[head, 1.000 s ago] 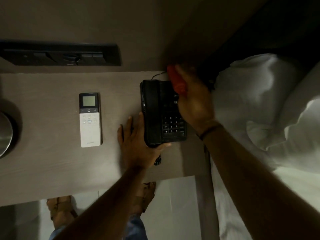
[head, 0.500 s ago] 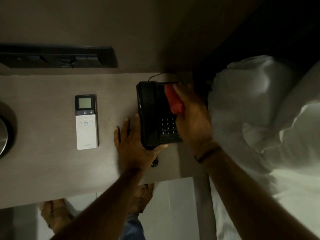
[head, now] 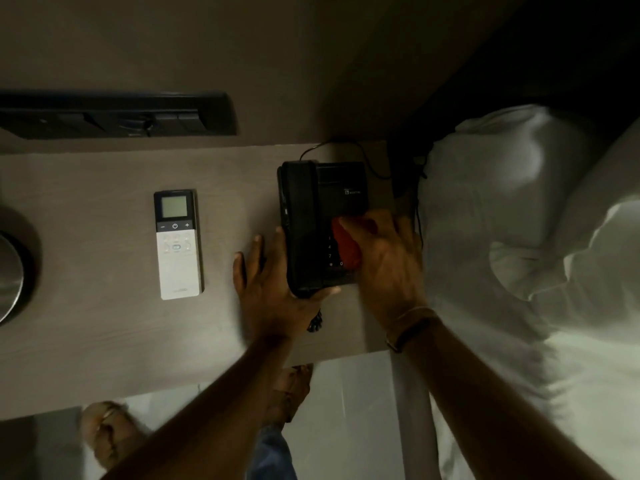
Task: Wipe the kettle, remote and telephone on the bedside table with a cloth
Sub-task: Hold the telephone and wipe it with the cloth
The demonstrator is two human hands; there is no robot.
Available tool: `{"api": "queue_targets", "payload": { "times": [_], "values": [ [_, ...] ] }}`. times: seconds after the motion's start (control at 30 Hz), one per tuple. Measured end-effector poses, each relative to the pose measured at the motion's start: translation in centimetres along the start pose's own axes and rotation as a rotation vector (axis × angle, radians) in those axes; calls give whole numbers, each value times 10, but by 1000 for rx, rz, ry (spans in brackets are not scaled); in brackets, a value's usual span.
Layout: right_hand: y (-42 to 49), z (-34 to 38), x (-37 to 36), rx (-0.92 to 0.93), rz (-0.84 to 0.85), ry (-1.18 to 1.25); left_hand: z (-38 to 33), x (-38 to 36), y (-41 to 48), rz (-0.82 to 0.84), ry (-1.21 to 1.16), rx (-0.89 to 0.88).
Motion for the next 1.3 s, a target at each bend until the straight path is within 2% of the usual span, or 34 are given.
{"api": "queue_targets", "payload": {
  "times": [0.1, 0.27, 0.43, 0.57, 0.77, 0.93, 1.07, 1.2, 1.3],
  "values": [
    [3, -22, 10, -133, -60, 20, 1, 2, -2, -24, 9, -7],
    [-6, 24, -4, 78, 50, -18, 0, 2, -1, -33, 25, -8],
    [6, -7, 14, -120, 10, -30, 3, 1, 0, 6, 58, 10],
    [11, 35, 7, 76, 80, -114, 4, 0, 1, 6, 57, 16],
    [40, 3, 30, -100, 124, -182, -2, 6, 2, 23, 38, 24],
    [41, 35, 15, 59, 230, -178, -5, 10, 2, 34, 29, 29],
    [44, 2, 30, -99, 179, -111, -6, 12, 2, -11, 44, 15],
    [35, 42, 17, 51, 205, -75, -3, 7, 2, 36, 26, 28],
    [46, 16, 27, -39, 155, -26, -4, 9, 2, 25, 31, 36]
  ]
}}
Point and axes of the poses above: each hand's wrist, its own y-axis towards the middle knuckle, its own x-axis out of the back of the hand, z = x × y, the point moved 7 cm from there along y, towards the middle knuckle, and after that the axes turned 10 degrees about -x, right-handed, at the moved point
